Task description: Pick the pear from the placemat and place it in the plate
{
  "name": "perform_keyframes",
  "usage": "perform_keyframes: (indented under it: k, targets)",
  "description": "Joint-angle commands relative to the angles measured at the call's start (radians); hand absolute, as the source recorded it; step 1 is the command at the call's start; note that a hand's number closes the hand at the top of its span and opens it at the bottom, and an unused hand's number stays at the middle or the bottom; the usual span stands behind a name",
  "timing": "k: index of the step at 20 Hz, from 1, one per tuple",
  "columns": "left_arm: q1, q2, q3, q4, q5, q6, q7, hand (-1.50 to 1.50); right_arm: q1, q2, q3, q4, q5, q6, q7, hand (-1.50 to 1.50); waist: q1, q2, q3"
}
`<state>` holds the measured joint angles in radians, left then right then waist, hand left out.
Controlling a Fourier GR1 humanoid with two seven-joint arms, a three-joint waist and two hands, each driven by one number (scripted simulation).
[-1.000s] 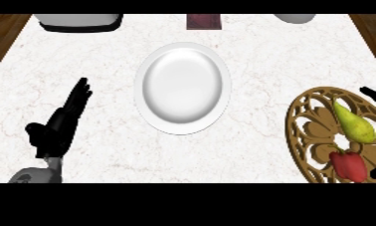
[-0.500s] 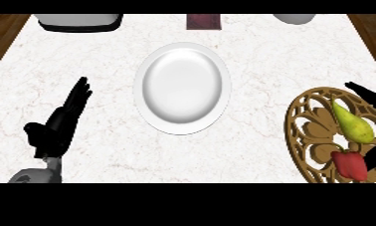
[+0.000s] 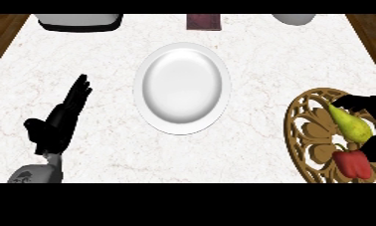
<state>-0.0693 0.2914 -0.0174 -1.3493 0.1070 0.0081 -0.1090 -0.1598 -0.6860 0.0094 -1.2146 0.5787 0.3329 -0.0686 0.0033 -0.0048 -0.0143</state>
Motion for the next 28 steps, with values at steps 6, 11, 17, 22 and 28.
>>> perform_keyframes:
  k: [6,11,17,22,28]
  targets:
    - [-0.019,-0.009,0.028,0.017,-0.009,-0.024,0.002,0.00,-0.034,0.090,0.015,0.157,0.087,-0.101,-0.162,1.50,0.000,0.006,0.015]
    - [0.032,-0.015,0.028,-0.007,-0.018,-0.015,-0.008,0.00,0.069,0.152,-0.022,-0.050,0.109,-0.230,-0.018,1.50,-0.020,-0.002,0.013]
    - [0.084,0.009,0.082,0.014,-0.006,0.011,-0.030,0.00,0.238,0.291,-0.091,-0.171,0.167,-0.389,0.317,1.50,-0.129,-0.036,0.004]
    - [0.093,0.003,0.083,0.017,-0.003,0.009,-0.038,0.00,0.320,0.418,-0.003,-0.448,0.262,-0.469,0.465,1.50,-0.115,-0.033,0.002]
    - [0.073,0.011,0.071,-0.012,-0.006,0.003,-0.004,0.00,0.434,0.477,0.139,-0.815,0.487,-0.484,0.655,1.50,-0.099,-0.028,0.003]
